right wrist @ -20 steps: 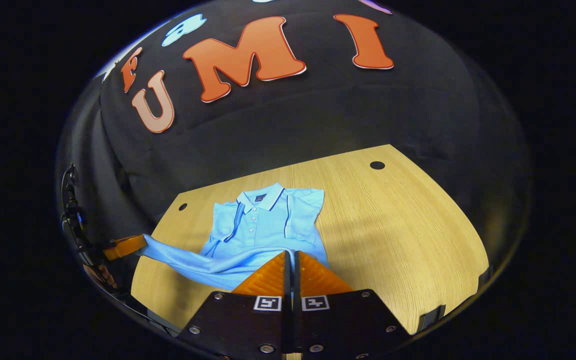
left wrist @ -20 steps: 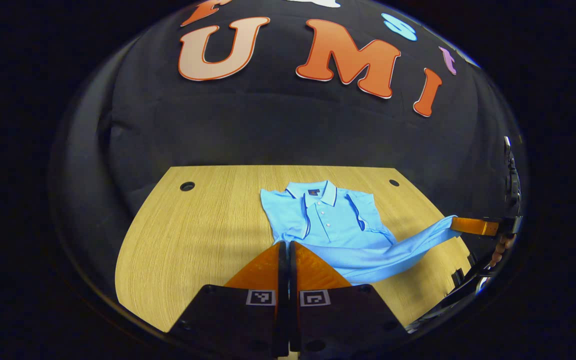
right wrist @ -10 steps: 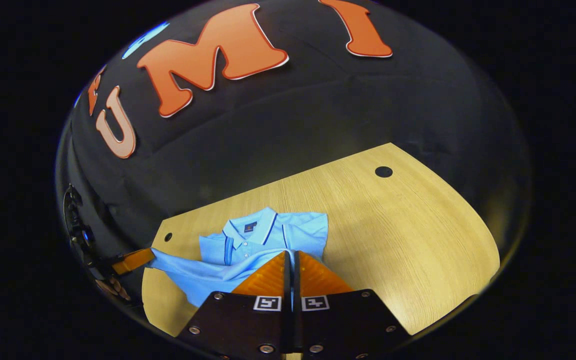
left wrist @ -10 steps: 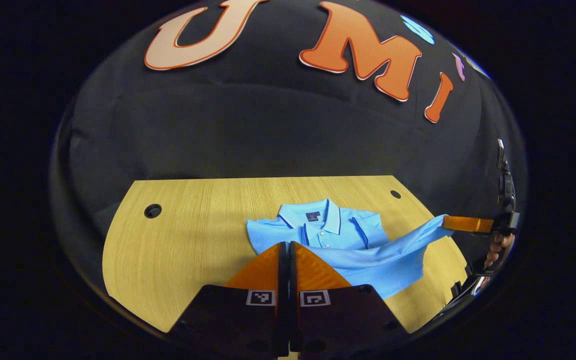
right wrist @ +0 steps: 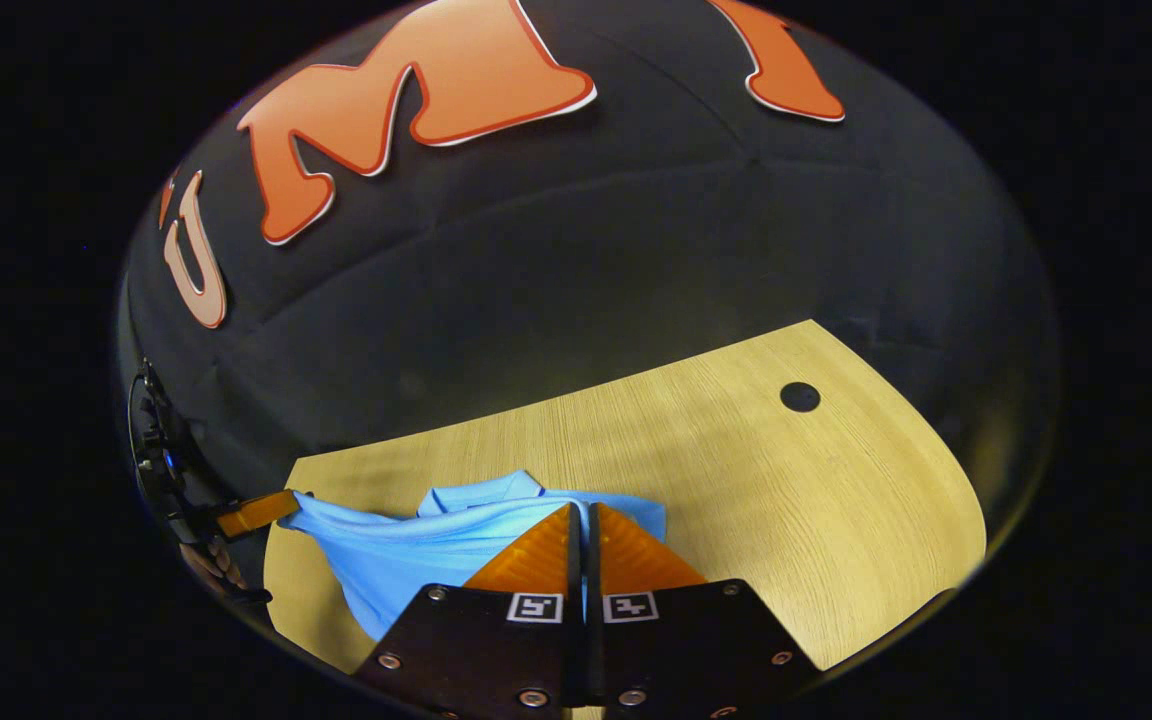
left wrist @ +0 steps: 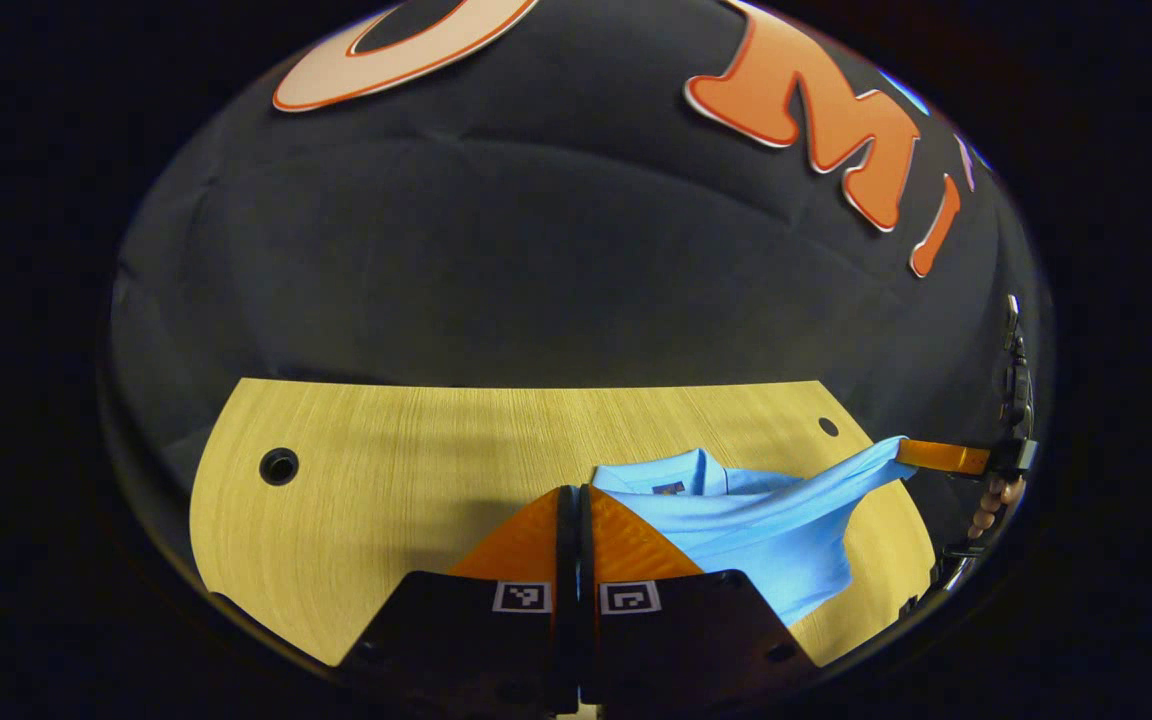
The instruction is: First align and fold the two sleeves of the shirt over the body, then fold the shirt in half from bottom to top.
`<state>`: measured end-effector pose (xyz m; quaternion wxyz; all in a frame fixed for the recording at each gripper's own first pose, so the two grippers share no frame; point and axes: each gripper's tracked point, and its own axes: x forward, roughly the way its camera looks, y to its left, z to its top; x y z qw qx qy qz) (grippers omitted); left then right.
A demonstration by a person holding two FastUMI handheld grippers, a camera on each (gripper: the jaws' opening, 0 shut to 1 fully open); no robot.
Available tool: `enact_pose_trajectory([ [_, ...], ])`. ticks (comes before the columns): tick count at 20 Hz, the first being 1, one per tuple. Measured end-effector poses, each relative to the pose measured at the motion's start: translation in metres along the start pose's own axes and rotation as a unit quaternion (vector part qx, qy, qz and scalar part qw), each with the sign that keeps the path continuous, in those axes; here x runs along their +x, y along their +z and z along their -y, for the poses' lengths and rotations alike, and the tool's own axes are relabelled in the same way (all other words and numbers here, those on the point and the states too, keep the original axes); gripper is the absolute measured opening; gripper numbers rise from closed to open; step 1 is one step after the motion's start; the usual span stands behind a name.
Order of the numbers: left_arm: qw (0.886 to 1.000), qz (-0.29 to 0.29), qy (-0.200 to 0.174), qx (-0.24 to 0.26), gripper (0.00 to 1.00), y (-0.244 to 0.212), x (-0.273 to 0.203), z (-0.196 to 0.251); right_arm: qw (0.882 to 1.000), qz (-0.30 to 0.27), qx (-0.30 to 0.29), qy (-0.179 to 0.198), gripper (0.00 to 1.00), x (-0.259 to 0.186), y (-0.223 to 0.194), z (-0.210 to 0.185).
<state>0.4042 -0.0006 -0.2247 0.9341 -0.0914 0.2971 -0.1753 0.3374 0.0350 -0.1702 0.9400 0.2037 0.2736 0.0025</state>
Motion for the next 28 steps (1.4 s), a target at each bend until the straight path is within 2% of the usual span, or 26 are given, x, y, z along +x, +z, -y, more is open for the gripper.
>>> enact_pose_trajectory([
  [2,1.000,-0.003,0.009,-0.013,0.04,0.001,0.017,-0.012,1.000,-0.006,0.001,0.005,0.00,0.023,0.003,0.001],
  [7,0.999,-0.017,0.046,-0.006,0.04,-0.005,0.053,-0.042,0.999,-0.041,0.014,0.027,0.01,0.078,-0.009,0.002],
  [9,0.995,-0.034,0.091,0.016,0.10,-0.011,0.064,-0.062,0.998,-0.061,0.026,0.011,0.02,0.093,-0.020,0.016],
  [12,0.995,-0.042,0.087,-0.001,0.73,-0.016,0.057,-0.056,0.996,-0.083,0.018,-0.033,0.17,0.099,-0.032,0.041],
  [14,0.996,-0.037,0.083,-0.016,0.86,-0.013,0.050,-0.049,0.996,-0.086,0.006,-0.034,0.51,0.088,-0.033,0.047],
  [16,0.996,-0.029,0.077,-0.026,1.00,-0.010,0.039,-0.040,0.997,-0.069,-0.008,-0.033,0.69,0.075,-0.023,0.049],
  [18,0.997,-0.024,0.065,-0.030,1.00,-0.003,0.021,-0.030,0.998,-0.048,-0.021,-0.032,0.82,0.061,-0.014,0.047],
  [20,0.998,-0.010,0.062,-0.011,1.00,0.006,0.004,-0.023,0.999,-0.031,-0.030,-0.031,0.88,0.041,-0.008,0.039],
  [23,0.998,0.015,0.058,0.023,1.00,0.016,-0.023,-0.001,0.999,0.002,-0.042,-0.022,0.92,0.014,-0.001,0.023],
  [26,0.998,0.030,0.053,0.006,1.00,0.009,-0.055,0.020,0.999,0.012,-0.039,-0.007,0.95,-0.023,-0.014,0.008],
  [28,0.997,0.041,0.057,0.016,1.00,-0.002,-0.074,0.032,0.999,0.012,-0.044,-0.005,0.95,-0.043,-0.033,0.003],
])
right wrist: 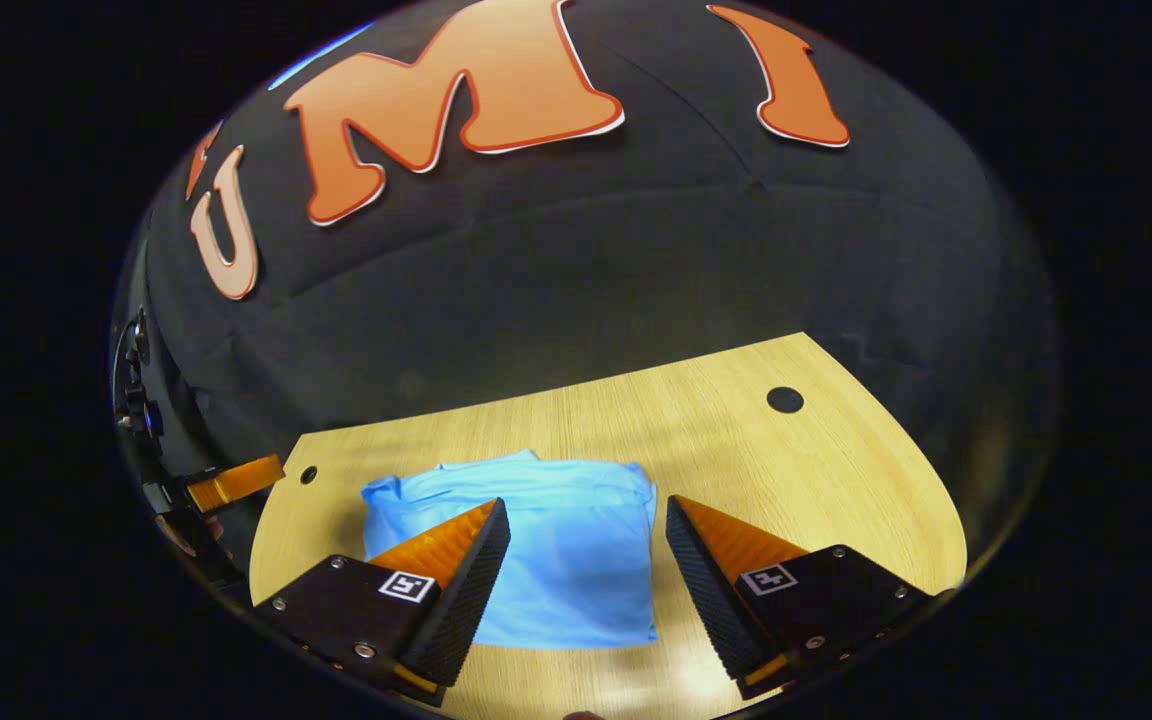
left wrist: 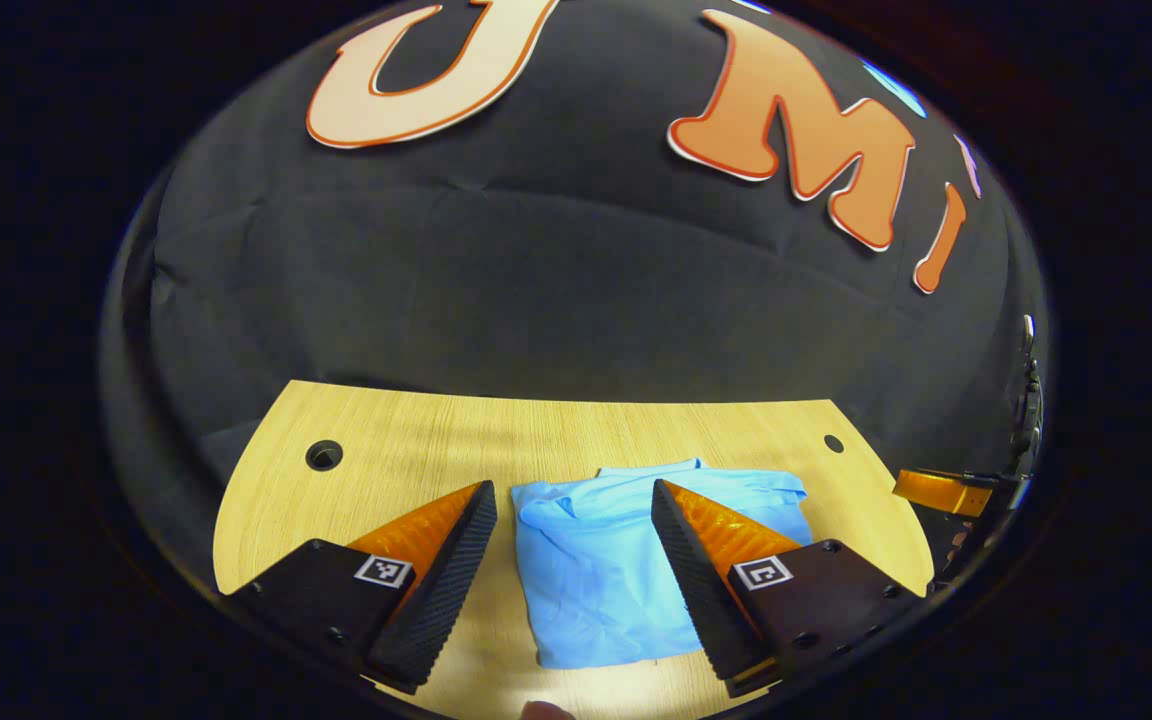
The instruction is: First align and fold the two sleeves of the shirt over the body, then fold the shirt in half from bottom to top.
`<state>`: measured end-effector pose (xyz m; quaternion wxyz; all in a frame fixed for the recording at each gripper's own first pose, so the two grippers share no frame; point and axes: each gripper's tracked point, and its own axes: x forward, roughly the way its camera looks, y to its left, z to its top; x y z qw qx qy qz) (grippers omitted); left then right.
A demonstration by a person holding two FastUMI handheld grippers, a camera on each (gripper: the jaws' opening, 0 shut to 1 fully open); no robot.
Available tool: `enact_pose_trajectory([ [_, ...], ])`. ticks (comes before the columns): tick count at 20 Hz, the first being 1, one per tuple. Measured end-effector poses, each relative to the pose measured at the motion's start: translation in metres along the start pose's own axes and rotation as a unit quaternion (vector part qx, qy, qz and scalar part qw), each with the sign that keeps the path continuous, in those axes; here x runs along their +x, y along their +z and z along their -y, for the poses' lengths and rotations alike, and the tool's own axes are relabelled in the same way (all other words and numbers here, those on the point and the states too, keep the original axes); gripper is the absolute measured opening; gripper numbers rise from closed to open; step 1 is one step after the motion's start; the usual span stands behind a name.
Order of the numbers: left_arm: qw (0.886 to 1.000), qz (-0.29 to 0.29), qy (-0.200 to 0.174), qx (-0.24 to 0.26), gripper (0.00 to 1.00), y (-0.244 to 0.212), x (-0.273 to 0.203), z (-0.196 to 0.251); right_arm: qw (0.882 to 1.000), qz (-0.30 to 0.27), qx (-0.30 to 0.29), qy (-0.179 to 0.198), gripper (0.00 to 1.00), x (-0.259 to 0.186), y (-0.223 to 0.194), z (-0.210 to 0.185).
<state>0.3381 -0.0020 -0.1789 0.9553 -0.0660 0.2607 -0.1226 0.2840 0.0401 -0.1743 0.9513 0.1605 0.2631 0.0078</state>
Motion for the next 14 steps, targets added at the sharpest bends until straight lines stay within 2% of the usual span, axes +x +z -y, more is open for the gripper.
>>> enact_pose_trajectory([
  [6,0.997,0.080,-0.002,0.017,1.00,0.010,-0.090,0.043,0.996,0.070,-0.053,0.004,0.95,-0.092,-0.002,0.000],
  [9,0.992,0.118,0.020,0.037,1.00,0.013,-0.141,0.054,0.994,0.074,-0.076,0.025,0.95,-0.130,-0.013,-0.005],
  [14,0.988,0.131,0.063,0.061,1.00,-0.033,-0.205,0.072,0.992,0.075,-0.086,0.058,0.96,-0.186,-0.049,0.005],
])
